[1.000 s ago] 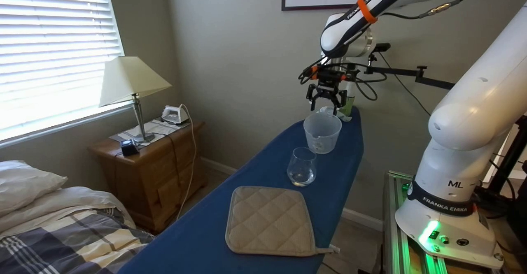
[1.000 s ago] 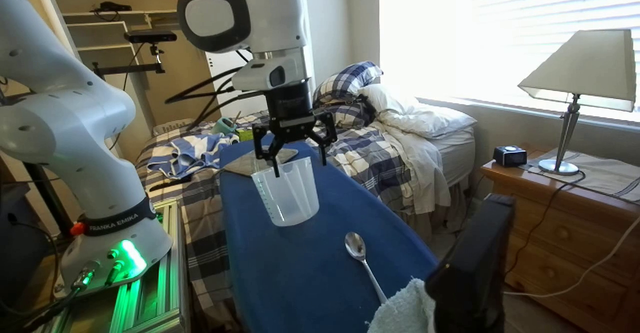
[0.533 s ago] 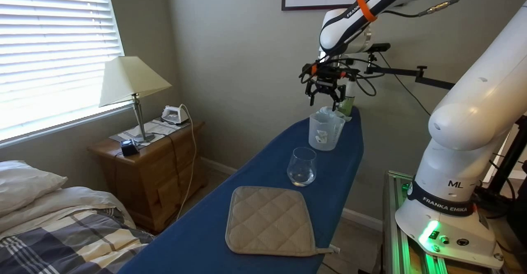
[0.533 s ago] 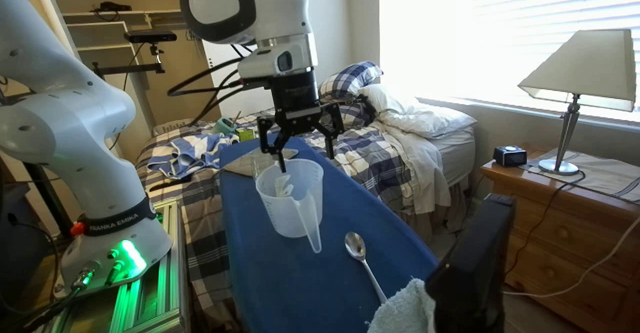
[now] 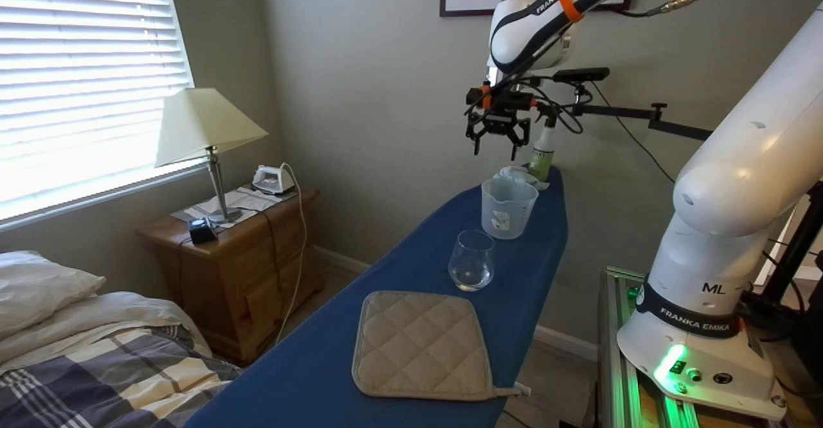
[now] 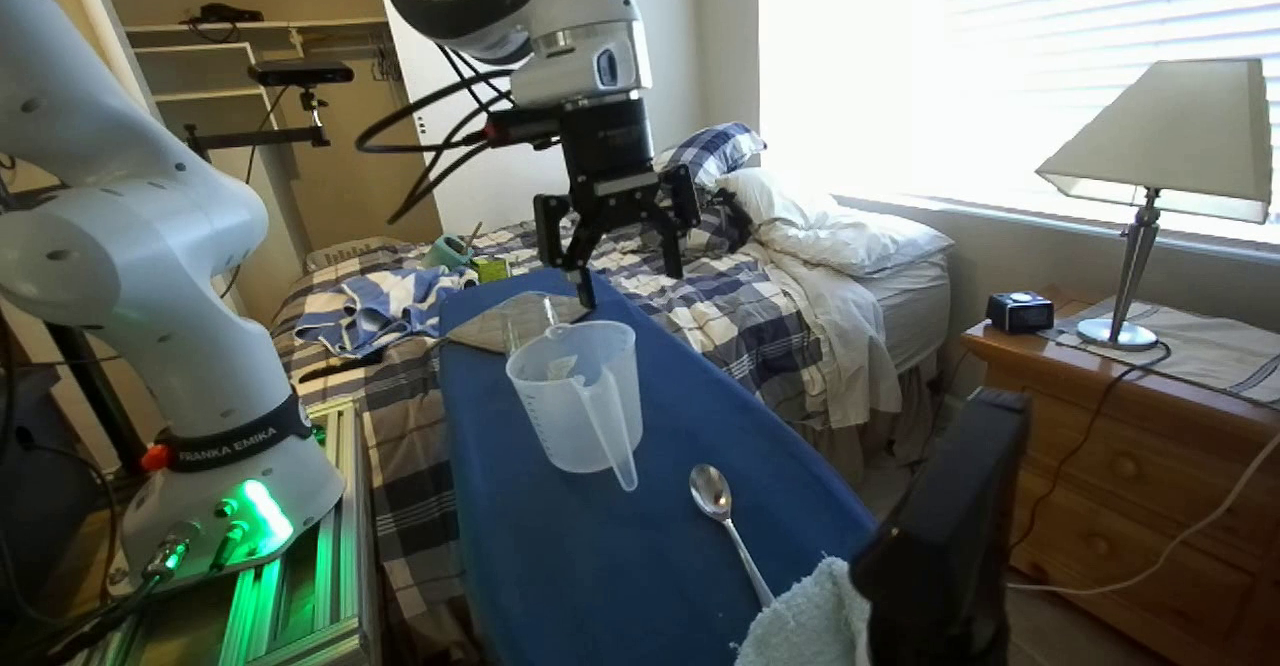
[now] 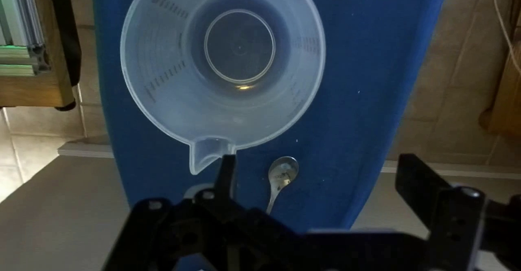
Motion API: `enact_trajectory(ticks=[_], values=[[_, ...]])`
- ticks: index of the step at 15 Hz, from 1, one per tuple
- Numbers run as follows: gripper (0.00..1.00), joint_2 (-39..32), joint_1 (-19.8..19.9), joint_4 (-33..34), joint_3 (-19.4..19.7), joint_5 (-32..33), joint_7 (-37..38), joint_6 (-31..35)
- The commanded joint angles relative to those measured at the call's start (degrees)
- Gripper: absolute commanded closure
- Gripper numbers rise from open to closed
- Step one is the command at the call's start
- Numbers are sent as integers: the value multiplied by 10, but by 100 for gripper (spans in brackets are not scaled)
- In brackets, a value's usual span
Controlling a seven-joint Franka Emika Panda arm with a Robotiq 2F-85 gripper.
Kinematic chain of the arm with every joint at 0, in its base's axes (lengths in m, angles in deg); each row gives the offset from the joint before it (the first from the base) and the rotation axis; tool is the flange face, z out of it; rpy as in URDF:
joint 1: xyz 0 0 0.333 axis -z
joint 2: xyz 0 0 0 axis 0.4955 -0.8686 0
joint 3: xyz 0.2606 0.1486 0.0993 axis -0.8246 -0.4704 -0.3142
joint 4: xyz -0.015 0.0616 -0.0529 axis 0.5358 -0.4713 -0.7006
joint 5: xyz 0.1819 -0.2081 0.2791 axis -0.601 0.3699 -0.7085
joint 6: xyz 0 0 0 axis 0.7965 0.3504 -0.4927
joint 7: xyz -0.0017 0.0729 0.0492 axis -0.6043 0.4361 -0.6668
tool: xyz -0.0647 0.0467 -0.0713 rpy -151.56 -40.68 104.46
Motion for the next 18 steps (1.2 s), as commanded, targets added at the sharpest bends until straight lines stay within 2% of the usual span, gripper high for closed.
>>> enact_trajectory(ticks=[1, 7, 18], values=[[0, 25, -31, 25, 3, -30, -70, -76], [0, 84, -73, 30, -10, -61, -196, -177], [0, 172, -113, 3, -28, -117, -438, -267]])
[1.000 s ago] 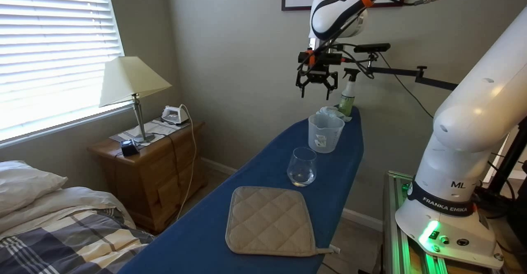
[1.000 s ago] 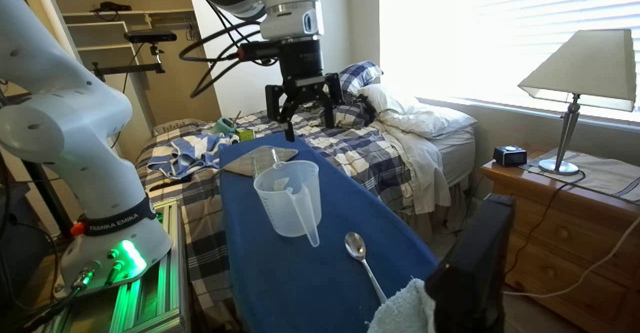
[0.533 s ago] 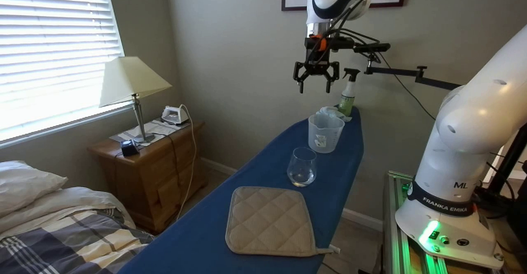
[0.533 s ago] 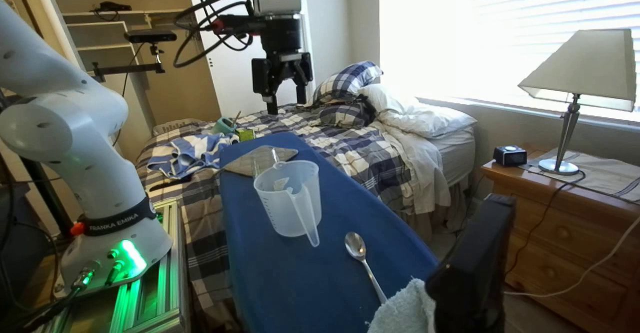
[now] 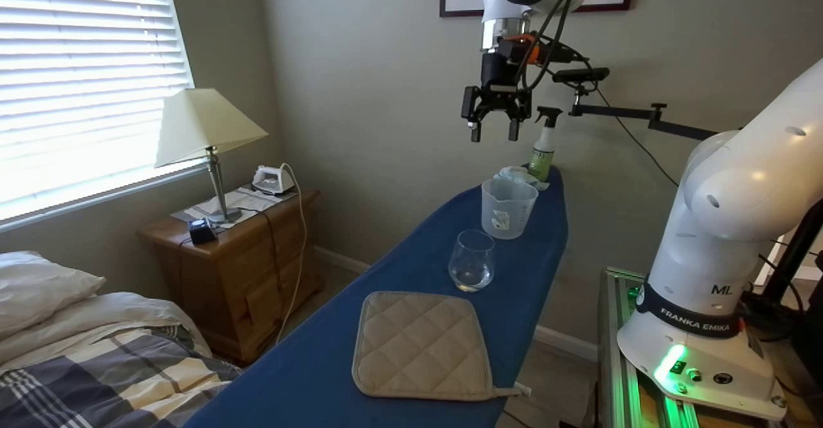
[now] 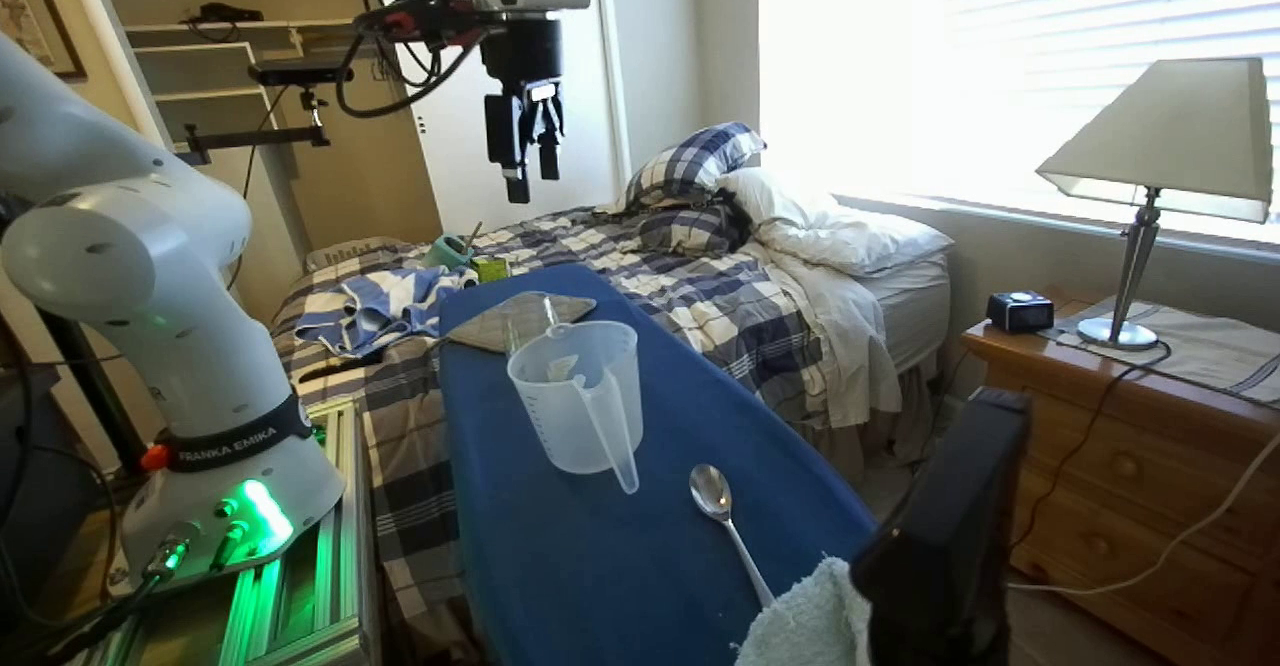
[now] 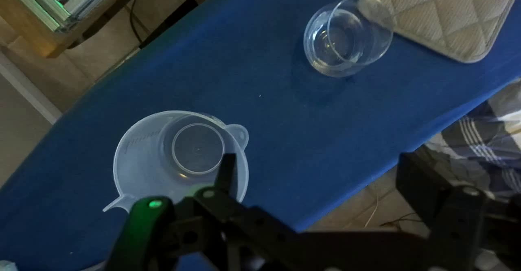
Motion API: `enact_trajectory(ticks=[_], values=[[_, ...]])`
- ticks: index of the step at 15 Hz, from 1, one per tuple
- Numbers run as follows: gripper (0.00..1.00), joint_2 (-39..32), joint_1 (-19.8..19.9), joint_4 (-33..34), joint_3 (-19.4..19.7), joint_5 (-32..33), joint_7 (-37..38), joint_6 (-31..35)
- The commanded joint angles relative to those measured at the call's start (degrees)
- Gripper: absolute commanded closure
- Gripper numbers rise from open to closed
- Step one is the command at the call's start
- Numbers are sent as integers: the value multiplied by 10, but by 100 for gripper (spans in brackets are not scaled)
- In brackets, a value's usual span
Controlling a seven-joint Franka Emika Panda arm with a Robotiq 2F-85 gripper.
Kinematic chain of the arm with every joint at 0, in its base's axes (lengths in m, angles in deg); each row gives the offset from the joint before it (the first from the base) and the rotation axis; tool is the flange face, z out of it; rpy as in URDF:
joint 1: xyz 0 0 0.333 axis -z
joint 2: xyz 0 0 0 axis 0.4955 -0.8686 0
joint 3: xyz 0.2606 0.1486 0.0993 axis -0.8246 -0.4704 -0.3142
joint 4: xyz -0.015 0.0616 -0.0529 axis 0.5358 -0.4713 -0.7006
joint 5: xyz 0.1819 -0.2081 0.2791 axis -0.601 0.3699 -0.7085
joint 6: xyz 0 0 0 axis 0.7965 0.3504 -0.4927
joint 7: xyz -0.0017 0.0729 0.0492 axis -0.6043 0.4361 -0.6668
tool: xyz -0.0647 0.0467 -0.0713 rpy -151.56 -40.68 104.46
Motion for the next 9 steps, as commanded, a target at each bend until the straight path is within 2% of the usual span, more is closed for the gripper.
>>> enact_trajectory(ticks=[1, 3, 4, 9], values=[[0, 39, -9, -16, -1, -21, -68, -35], [0, 48, -12, -18, -2, -21, -90, -46], [0, 22, -1, -4, -9, -9, -67, -35], [0, 22, 0, -5, -10, -9, -68, -36]])
